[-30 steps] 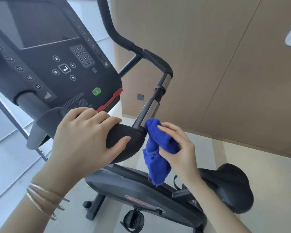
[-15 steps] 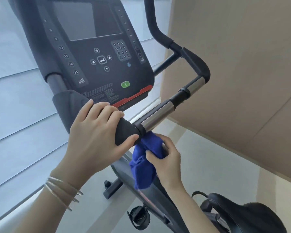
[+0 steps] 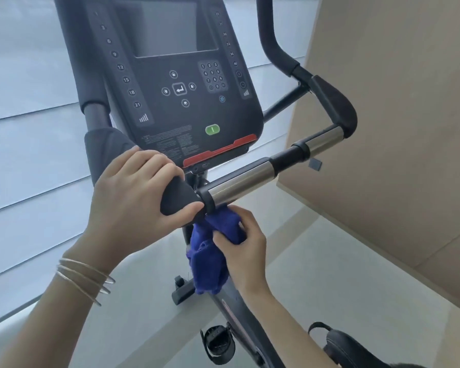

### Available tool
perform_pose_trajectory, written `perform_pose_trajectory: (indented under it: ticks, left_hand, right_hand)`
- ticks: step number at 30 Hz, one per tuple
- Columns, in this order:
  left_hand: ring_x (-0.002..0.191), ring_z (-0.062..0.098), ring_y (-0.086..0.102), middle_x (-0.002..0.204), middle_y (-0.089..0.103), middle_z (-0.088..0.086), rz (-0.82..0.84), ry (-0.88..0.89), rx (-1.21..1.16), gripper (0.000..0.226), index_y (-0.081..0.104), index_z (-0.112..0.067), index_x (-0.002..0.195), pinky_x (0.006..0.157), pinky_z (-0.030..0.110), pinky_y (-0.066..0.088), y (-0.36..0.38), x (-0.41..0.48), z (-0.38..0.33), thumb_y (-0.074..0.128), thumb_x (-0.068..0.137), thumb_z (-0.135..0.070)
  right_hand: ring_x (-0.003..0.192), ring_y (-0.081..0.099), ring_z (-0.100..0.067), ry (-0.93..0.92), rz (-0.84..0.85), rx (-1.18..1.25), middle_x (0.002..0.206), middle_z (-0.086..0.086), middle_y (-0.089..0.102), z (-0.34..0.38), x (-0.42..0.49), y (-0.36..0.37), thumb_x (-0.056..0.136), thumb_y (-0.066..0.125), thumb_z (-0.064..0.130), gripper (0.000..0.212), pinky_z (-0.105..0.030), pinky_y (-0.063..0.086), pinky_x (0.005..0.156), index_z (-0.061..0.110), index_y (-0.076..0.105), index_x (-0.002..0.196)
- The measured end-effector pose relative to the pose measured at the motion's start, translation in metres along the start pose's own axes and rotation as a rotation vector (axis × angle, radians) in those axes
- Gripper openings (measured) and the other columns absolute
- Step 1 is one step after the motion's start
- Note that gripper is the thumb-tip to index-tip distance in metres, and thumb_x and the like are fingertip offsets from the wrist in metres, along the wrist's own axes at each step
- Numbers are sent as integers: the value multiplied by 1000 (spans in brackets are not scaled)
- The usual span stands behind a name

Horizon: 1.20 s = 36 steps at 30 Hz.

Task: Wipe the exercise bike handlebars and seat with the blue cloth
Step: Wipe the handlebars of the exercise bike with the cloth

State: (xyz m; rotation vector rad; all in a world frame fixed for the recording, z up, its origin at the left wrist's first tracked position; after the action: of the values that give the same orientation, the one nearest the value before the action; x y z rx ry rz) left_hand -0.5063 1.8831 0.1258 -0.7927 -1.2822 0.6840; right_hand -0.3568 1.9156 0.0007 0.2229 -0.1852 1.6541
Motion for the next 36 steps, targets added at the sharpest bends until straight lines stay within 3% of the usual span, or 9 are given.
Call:
perform_pose_trajectory:
  ticks: [4,9,11,15,21,25,29,31,36]
  left_hand:
    - [106,24,60,97,67,-2,10,-2,11,50,62,-18,91,106,40,37,1,-1,0,43,80,-63]
    - [105,23,61,96,68,-3,1,-12,7,46,63,-19,89,106,40,38,-1,0,-1,46,79,-61]
    - [105,23,61,96,68,-3,-5,-12,7,46,64,-19,89,105,40,39,-1,0,-1,47,79,-61]
    - [105,23,61,96,68,-3,-9,-11,9,45,64,-19,88,105,39,39,-2,0,-2,48,79,-60]
    - [104,23,61,96,68,-4,-23,3,10,45,63,-20,88,102,37,40,-1,0,-1,47,80,-61]
    - [104,22,61,96,68,-4,-34,-1,5,45,63,-20,88,103,37,39,-1,0,0,46,80,-61]
    - [103,22,62,95,69,-4,-43,6,0,45,64,-20,87,103,38,40,-1,0,0,48,80,-61]
    - [102,22,62,94,68,-4,-44,3,-3,45,64,-20,87,102,38,41,-1,0,0,48,79,-61]
    - [103,22,61,96,68,-4,-30,9,3,46,63,-21,89,102,38,40,1,-1,0,46,80,-63]
  right_hand:
    - [102,63,-7,-48,-70,-8,104,14,67,-1,18,-25,71,68,2,45,-20,52,88,36,63,100]
    - [99,66,-20,125,-315,94,103,2,70,-18,46,-60,78,66,1,33,-47,55,90,22,62,104]
    - [95,66,-15,113,-325,96,97,7,70,-16,43,-53,77,66,2,32,-40,56,89,24,61,100]
    - [92,66,-5,28,-133,57,93,16,69,-13,22,-23,69,69,13,36,-20,55,80,35,61,95]
    - [96,65,-11,-83,-76,95,99,14,69,-9,19,-30,66,68,7,43,-21,54,82,36,63,98]
    - [94,66,-4,-110,-215,179,98,18,68,-8,23,-51,64,68,1,45,-12,50,77,30,59,97]
    - [91,65,-10,-110,-383,129,92,20,64,-3,32,-68,61,67,7,42,-20,53,79,33,53,91]
    - [91,63,-15,-146,-347,45,93,14,64,4,28,-62,60,69,13,42,-26,53,83,40,53,89]
    - [97,62,-16,-309,-137,-25,101,12,65,13,8,-39,61,69,18,43,-17,49,82,41,57,95]
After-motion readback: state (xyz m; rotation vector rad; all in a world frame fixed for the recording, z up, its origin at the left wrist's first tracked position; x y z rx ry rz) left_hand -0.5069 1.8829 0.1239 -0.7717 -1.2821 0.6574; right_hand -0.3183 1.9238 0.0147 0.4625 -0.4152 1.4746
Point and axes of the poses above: each hand's wrist, its own x-axis towards the middle knuckle, its own y-axis out of the palm, z = x × y, the point moved 6 cm from there along x, towards the middle knuckle
